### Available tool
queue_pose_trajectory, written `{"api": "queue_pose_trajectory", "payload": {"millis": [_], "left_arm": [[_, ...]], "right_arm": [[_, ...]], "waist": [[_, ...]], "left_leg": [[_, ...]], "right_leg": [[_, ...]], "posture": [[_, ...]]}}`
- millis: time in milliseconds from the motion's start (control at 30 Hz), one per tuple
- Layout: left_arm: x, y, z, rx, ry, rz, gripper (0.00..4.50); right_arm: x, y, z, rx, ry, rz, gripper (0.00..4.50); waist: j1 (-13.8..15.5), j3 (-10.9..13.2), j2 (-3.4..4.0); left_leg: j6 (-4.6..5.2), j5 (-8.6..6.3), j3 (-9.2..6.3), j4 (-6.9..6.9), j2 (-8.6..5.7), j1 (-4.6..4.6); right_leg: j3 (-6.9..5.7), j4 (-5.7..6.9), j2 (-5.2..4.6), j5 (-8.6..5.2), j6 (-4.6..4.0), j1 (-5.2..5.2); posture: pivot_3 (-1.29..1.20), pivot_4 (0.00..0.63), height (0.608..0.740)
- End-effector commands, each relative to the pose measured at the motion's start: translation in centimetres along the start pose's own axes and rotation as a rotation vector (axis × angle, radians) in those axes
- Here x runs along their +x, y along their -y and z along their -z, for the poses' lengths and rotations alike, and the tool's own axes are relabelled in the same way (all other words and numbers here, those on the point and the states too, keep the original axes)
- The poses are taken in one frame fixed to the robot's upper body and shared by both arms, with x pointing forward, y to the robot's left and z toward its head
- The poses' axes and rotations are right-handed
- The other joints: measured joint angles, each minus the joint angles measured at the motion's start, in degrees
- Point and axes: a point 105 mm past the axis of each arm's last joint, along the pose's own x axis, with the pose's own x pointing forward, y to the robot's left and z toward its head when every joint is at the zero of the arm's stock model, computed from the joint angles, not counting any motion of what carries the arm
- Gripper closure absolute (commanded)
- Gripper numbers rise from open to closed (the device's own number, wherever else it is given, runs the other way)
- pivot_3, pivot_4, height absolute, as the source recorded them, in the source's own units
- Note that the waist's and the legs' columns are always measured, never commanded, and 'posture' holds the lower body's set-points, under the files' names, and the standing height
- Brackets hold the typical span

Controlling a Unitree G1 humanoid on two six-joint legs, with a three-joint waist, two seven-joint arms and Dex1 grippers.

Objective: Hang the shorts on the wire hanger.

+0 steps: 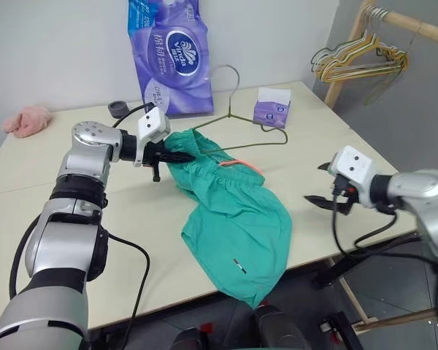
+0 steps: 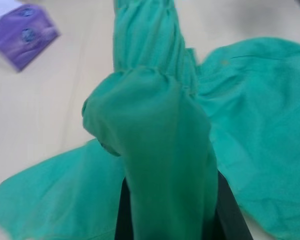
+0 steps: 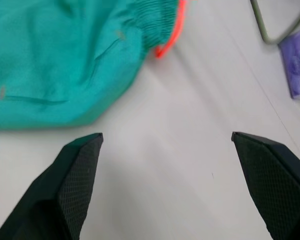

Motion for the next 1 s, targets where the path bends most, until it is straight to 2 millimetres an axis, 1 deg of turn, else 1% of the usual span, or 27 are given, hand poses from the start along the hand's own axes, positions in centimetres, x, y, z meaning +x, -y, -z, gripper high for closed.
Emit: {"api": "queue_pose_trajectory", "payload": {"millis": [33, 133, 167, 233, 300, 400, 600, 700, 767, 867, 967, 1000], "left_arm": [[-1.9, -0.7, -0.5, -0.010, 0.036, -0.077, 4.50], [-2.3, -0.5, -0.1, -0.027, 0.040, -0.085, 4.50], [-2.3, -0.4, 0.0, -0.029, 0.040, -0.086, 4.50], [-2.4, 0.1, 0.4, -0.035, 0.034, -0.075, 4.50], [-2.5, 0.4, 0.5, -0.044, 0.038, -0.077, 4.50], [-2.6, 0.6, 0.5, -0.048, 0.040, -0.081, 4.50], [-2.7, 0.8, 0.5, -0.058, 0.045, -0.082, 4.50], [-2.6, 0.9, 0.5, -0.061, 0.046, -0.082, 4.50], [-2.6, 0.9, 0.5, -0.062, 0.048, -0.082, 4.50], [-2.5, 0.9, 0.5, -0.061, 0.050, -0.081, 4.50], [-2.4, 0.9, 0.5, -0.060, 0.051, -0.082, 4.50], [-2.4, 0.9, 0.5, -0.059, 0.051, -0.083, 4.50]], "right_arm": [[3.4, -3.3, 0.0, 0.251, 0.091, -0.002, 0.09], [5.6, -4.1, -0.7, 0.349, 0.133, 0.018, 0.09], [5.9, -4.1, -0.8, 0.369, 0.138, 0.023, 0.09], [7.7, -4.0, -1.4, 0.439, 0.173, 0.018, 0.09], [9.2, -3.2, -2.0, 0.481, 0.198, 0.011, 0.09], [10.3, -2.5, -2.3, 0.515, 0.201, 0.003, 0.09], [12.4, -2.2, -1.7, 0.588, 0.170, -0.023, 0.09], [13.1, -1.9, -1.5, 0.641, 0.166, -0.022, 0.09], [13.4, -1.9, -1.7, 0.680, 0.173, -0.045, 0.09], [13.8, -2.4, -2.1, 0.715, 0.176, -0.099, 0.09], [14.3, -3.7, -2.3, 0.701, 0.155, -0.160, 0.66], [14.3, -3.9, -2.4, 0.689, 0.154, -0.166, 1.04]], "waist": [[-0.2, -0.1, -0.06], [-0.2, -0.1, 0.02], [-0.2, -0.1, 0.02], [0.0, -0.1, -0.05], [0.2, -0.2, -0.11], [0.8, -0.2, -0.12], [0.9, -0.2, -0.11], [0.7, -0.2, -0.11], [0.7, -0.3, -0.11], [0.7, -0.3, -0.10], [0.6, -0.3, -0.10], [0.6, -0.3, -0.10]], "left_leg": [[0.00, 0.00, -0.03, -0.01, 0.04, 0.01], [-0.01, 0.00, 0.02, -0.02, -0.03, -0.01], [-0.01, 0.00, 0.01, 0.01, -0.05, -0.03], [-0.02, 0.01, 0.01, 0.04, -0.14, -0.02], [-0.02, 0.01, -0.02, 0.06, -0.15, 0.00], [-0.03, 0.01, -0.05, 0.05, -0.19, -0.01], [-0.03, 0.01, -0.04, 0.05, -0.19, 0.00], [-0.03, 0.01, -0.05, 0.05, -0.18, 0.00], [-0.03, 0.01, -0.05, 0.05, -0.18, 0.00], [-0.03, 0.01, -0.05, 0.05, -0.18, 0.00], [-0.03, 0.01, -0.06, 0.05, -0.18, 0.00], [-0.03, 0.01, -0.06, 0.05, -0.18, 0.00]], "right_leg": [[-0.01, 0.01, 0.03, 0.00, 0.00, 0.00], [0.04, 0.05, -0.02, 0.00, 0.00, -0.06], [0.04, 0.04, -0.05, 0.00, 0.00, -0.05], [0.01, 0.03, -0.12, 0.00, 0.00, -0.04], [-0.01, 0.02, -0.14, 0.01, 0.00, 0.01], [-0.04, 0.01, -0.17, 0.01, 0.00, 0.00], [-0.02, 0.04, -0.18, 0.02, 0.00, 0.00], [-0.02, 0.04, -0.18, 0.02, -0.01, -0.01], [-0.02, 0.05, -0.18, 0.02, -0.01, -0.01], [-0.02, 0.04, -0.18, 0.02, -0.01, -0.01], [-0.02, 0.05, -0.18, 0.02, -0.01, -0.01], [-0.03, 0.05, -0.18, 0.02, 0.00, -0.01]], "posture": [[-0.20, 0.058, 0.740], [-0.20, 0.055, 0.740], [-0.20, 0.055, 0.740], [-0.18, 0.051, 0.740], [-0.17, 0.049, 0.740], [-0.16, 0.048, 0.740], [-0.15, 0.046, 0.740], [-0.15, 0.046, 0.740], [-0.15, 0.045, 0.740], [-0.16, 0.043, 0.740], [-0.15, 0.042, 0.740], [-0.15, 0.042, 0.740]]}}
